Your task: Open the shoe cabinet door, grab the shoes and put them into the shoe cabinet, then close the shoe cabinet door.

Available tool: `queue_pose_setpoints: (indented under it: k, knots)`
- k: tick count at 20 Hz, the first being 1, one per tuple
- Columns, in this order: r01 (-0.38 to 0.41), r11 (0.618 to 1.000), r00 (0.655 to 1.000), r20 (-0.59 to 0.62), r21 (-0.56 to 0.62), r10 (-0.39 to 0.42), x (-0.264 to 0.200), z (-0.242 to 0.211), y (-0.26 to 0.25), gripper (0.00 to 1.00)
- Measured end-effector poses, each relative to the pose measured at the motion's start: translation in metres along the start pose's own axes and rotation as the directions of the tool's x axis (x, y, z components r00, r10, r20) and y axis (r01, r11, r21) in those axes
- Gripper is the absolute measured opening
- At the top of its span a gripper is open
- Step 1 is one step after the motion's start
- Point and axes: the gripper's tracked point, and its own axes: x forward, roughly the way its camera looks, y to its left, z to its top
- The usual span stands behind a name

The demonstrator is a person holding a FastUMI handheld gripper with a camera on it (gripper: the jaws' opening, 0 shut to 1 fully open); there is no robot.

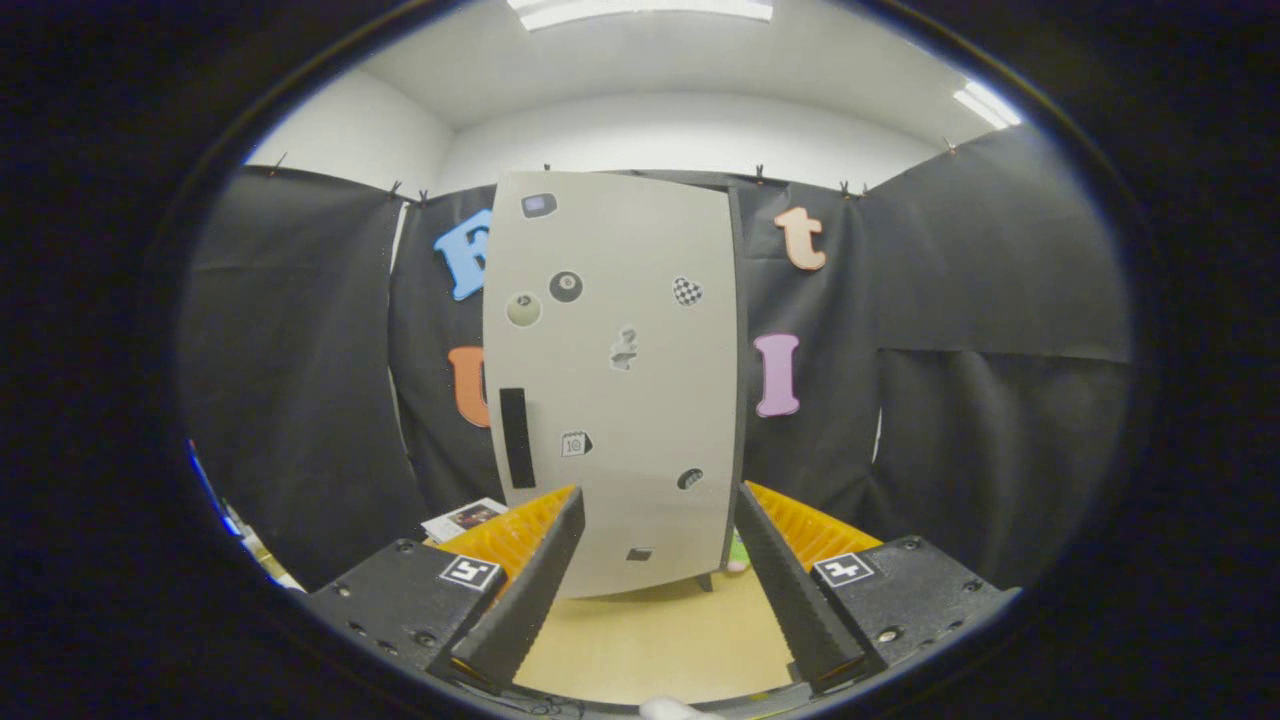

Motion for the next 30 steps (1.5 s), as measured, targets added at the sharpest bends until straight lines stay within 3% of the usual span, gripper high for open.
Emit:
queue_pose_setpoints:
  k: [7,21,30]
  knots:
    - [0.018,0.999,1.0,0.002,0.026,-0.018,-0.042,-0.003,-0.025,0.99]
    - [0.036,0.999,0.999,0.018,0.039,-0.037,-0.045,-0.003,-0.03,0.99]
    - [-0.011,1.0,1.0,0.015,0.023,0.011,-0.04,-0.003,-0.012,0.99]
